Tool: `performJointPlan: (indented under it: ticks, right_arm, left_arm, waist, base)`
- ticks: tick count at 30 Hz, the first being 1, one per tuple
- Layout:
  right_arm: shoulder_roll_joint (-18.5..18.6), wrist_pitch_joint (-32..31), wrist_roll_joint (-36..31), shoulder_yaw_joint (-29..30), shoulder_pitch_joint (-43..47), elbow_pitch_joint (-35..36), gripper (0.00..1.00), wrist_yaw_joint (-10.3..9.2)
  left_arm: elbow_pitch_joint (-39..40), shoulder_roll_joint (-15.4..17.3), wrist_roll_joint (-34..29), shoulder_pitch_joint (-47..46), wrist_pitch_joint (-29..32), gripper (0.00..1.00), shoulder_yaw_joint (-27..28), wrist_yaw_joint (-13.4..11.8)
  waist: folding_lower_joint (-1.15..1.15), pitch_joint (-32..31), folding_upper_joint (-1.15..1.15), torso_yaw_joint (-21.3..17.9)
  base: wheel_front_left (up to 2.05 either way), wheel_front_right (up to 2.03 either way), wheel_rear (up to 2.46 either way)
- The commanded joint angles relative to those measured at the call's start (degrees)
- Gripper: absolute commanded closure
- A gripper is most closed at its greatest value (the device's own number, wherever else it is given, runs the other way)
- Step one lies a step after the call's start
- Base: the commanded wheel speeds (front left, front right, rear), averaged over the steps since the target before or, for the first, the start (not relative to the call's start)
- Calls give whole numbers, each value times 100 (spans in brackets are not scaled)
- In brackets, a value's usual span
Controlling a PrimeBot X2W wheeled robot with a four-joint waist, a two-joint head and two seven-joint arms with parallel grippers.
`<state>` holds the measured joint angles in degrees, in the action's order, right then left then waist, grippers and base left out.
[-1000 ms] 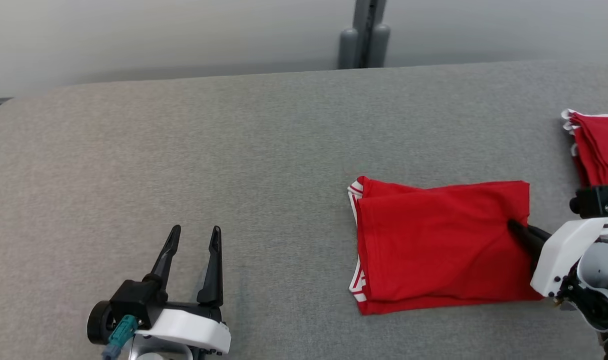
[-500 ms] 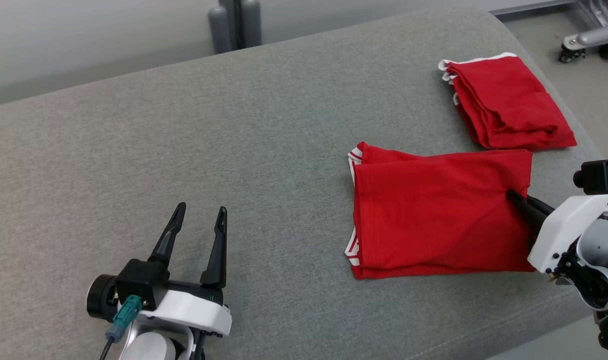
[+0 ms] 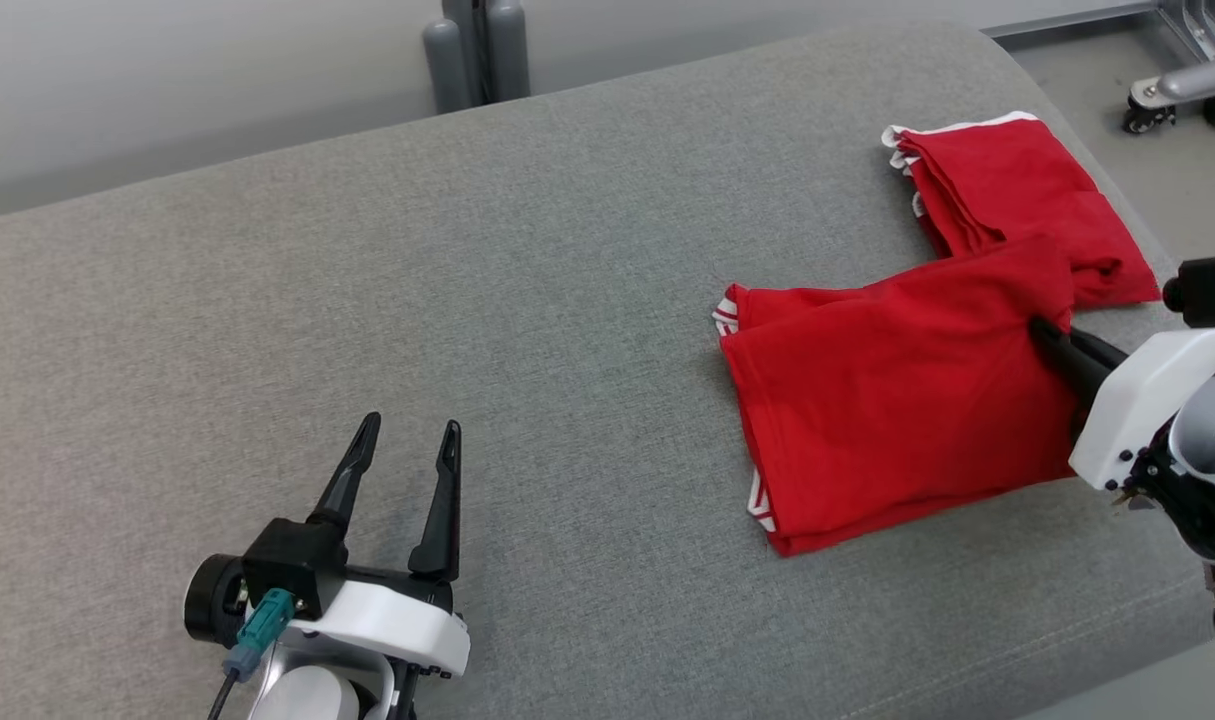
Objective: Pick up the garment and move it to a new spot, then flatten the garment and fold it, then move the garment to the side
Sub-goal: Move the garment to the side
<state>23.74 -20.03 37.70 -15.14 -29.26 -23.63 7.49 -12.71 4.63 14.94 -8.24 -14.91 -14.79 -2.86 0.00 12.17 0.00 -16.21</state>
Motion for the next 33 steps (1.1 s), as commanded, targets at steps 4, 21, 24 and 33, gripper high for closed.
performJointPlan:
  ticks: [4, 21, 24, 33]
  right_arm:
    - [117, -195, -122, 3, -355, 12, 100, 2]
    - [649, -758, -917, 552, -1566, -659, 100, 2]
    - [774, -751, -1119, 674, -1701, -829, 100, 2]
    - [1359, -584, -1915, 962, -2041, -1274, 100, 2]
  left_arm:
    - [-19, -18, 65, 76, -28, 0, -11, -16]
    - [98, -102, 57, 111, -30, 0, 15, -16]
    - [120, -103, 1, 74, -30, 0, 31, 7]
    - [190, -97, -98, -100, -31, 0, 30, 56]
  waist:
    - [0, -170, 0, 256]
    - [0, -46, 0, 933]
    - [0, 43, 0, 993]
    - [0, 415, 0, 1213]
  base:
    - [0, 0, 0]
    - [0, 0, 0]
    - [0, 0, 0]
    - [0, 0, 0]
